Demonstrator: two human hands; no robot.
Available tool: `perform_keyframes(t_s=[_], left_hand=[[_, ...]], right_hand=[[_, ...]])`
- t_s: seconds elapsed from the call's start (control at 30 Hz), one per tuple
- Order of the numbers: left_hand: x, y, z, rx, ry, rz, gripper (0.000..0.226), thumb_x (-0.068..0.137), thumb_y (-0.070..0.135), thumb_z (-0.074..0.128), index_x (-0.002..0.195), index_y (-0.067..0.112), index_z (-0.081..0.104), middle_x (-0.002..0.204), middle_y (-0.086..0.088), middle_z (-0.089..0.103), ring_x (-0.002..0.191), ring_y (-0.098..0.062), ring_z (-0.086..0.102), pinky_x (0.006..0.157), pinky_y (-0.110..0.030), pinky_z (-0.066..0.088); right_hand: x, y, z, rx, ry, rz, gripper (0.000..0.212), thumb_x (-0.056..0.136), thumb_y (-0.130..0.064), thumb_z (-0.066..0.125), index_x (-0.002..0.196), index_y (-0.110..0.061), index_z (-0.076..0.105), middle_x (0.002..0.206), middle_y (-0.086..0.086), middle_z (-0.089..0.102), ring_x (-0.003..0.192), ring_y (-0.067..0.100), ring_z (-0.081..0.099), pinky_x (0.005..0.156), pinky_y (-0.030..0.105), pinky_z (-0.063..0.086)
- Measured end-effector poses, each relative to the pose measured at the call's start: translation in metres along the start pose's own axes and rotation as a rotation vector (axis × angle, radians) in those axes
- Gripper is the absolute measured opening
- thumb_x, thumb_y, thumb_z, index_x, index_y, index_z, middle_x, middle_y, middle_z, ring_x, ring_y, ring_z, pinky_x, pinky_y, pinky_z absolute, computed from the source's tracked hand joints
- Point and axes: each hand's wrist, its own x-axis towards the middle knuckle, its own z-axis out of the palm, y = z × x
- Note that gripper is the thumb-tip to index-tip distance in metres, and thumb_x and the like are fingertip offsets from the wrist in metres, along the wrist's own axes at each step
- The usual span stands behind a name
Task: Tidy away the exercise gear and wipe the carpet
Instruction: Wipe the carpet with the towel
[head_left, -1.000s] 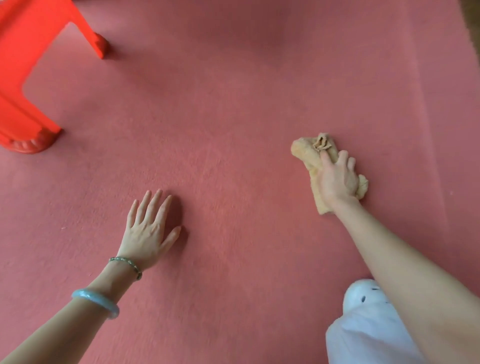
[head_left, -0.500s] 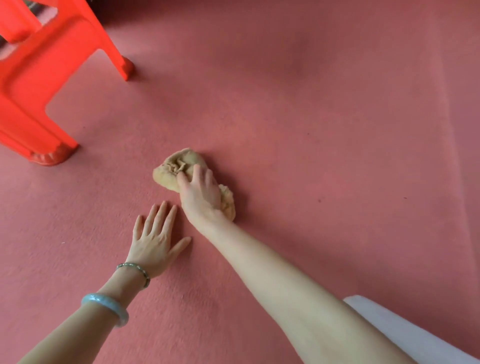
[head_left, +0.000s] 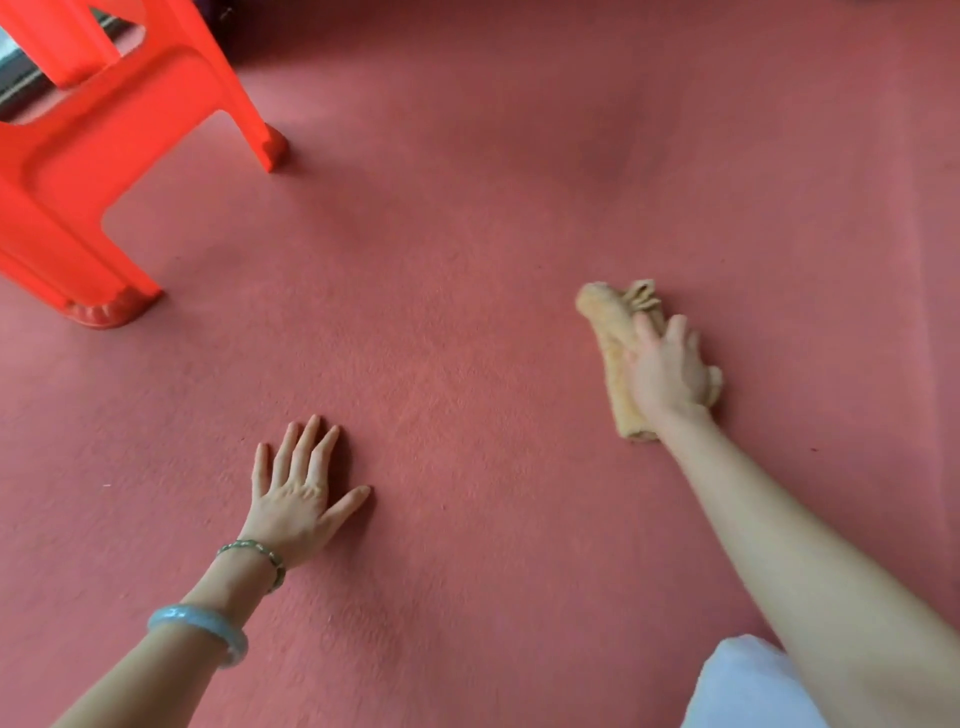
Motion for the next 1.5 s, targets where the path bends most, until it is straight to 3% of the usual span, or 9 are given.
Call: perform_keyframes(t_s=[0.17, 0.4, 0.5, 0.63, 0.9, 1.07, 1.27, 1.4, 1.5], left_hand=[[0.000, 0.001, -0.003, 0.023, -0.019, -0.009, 0.102, 0.065, 0.078, 0.005, 0.149, 0.021, 0.007, 0.158, -0.002, -0.003, 0.144, -0.020, -0.012, 0.113, -0.043, -0.013], [-0.001, -0.002, -0.003, 0.005, 0.021, 0.006, 0.102, 0.067, 0.077, 0.010, 0.149, 0.017, 0.013, 0.158, -0.003, 0.003, 0.144, -0.018, -0.008, 0.115, -0.044, -0.009], [0.000, -0.003, -0.004, 0.001, 0.011, 0.017, 0.102, 0.067, 0.077, 0.009, 0.149, 0.018, 0.011, 0.158, -0.001, 0.001, 0.144, -0.016, -0.009, 0.114, -0.042, -0.010], [0.001, -0.002, -0.001, -0.020, 0.022, -0.007, 0.101, 0.066, 0.077, 0.011, 0.149, 0.019, 0.014, 0.158, -0.003, 0.004, 0.145, -0.018, -0.007, 0.114, -0.042, -0.011], [0.002, 0.005, -0.006, -0.001, 0.008, -0.032, 0.105, 0.064, 0.080, 0.011, 0.148, 0.018, 0.019, 0.158, -0.006, 0.007, 0.145, -0.023, -0.004, 0.114, -0.045, -0.008], [0.001, 0.002, -0.017, 0.146, -0.073, 0.000, 0.109, 0.060, 0.082, 0.000, 0.150, 0.020, 0.005, 0.158, -0.004, -0.002, 0.145, -0.022, -0.007, 0.117, -0.044, -0.002], [0.001, 0.021, -0.023, 0.120, -0.081, -0.082, 0.105, 0.070, 0.084, 0.003, 0.149, 0.017, 0.009, 0.158, -0.005, -0.001, 0.145, -0.022, -0.007, 0.117, -0.042, 0.000], [0.005, 0.038, -0.022, -0.028, -0.014, -0.196, 0.095, 0.076, 0.079, 0.022, 0.143, 0.011, 0.030, 0.156, -0.009, 0.015, 0.145, -0.025, 0.004, 0.116, -0.043, 0.007], [0.013, 0.052, -0.023, -0.184, 0.057, -0.339, 0.068, 0.083, 0.059, 0.047, 0.130, 0.010, 0.043, 0.149, -0.010, 0.028, 0.139, -0.031, 0.020, 0.112, -0.049, 0.023]], right_hand=[[0.002, 0.019, -0.010, 0.061, -0.003, 0.198, 0.031, 0.095, -0.023, 0.046, 0.127, -0.024, 0.047, 0.125, 0.019, 0.037, 0.115, 0.037, 0.042, 0.085, 0.050, 0.040], [-0.169, -0.135, -0.007, 0.208, -0.135, -0.468, 0.030, 0.071, -0.031, 0.073, 0.099, -0.033, 0.063, 0.089, 0.006, 0.055, 0.068, 0.024, 0.059, 0.043, 0.031, 0.045], [-0.191, -0.138, -0.003, 0.280, -0.241, -0.508, 0.047, 0.076, -0.029, 0.069, 0.117, -0.034, 0.047, 0.101, 0.005, 0.045, 0.086, 0.026, 0.054, 0.059, 0.044, 0.049], [-0.130, -0.042, 0.001, 0.226, -0.109, -0.087, 0.038, 0.095, -0.034, 0.042, 0.132, -0.039, 0.037, 0.119, 0.006, 0.040, 0.114, 0.025, 0.044, 0.080, 0.047, 0.042], [-0.031, 0.092, -0.016, 0.200, 0.026, 0.541, 0.032, 0.094, -0.026, 0.045, 0.126, -0.022, 0.049, 0.123, 0.021, 0.041, 0.117, 0.039, 0.043, 0.091, 0.058, 0.036], [0.021, -0.043, -0.014, 0.267, -0.068, 0.173, 0.033, 0.095, -0.021, 0.039, 0.127, -0.024, 0.049, 0.133, 0.017, 0.035, 0.117, 0.036, 0.042, 0.091, 0.049, 0.039], [-0.053, -0.217, 0.003, 0.085, -0.177, -0.698, 0.037, 0.097, -0.012, 0.034, 0.132, -0.016, 0.046, 0.134, 0.017, 0.036, 0.116, 0.040, 0.044, 0.086, 0.045, 0.046], [-0.046, -0.226, -0.009, -0.063, -0.252, -1.068, 0.038, 0.098, -0.014, 0.034, 0.134, -0.021, 0.043, 0.134, 0.013, 0.033, 0.117, 0.036, 0.042, 0.085, 0.042, 0.047], [0.017, -0.180, -0.019, -0.107, -0.268, -1.082, 0.037, 0.100, -0.019, 0.030, 0.135, -0.025, 0.041, 0.133, 0.013, 0.034, 0.119, 0.034, 0.041, 0.084, 0.044, 0.043]])
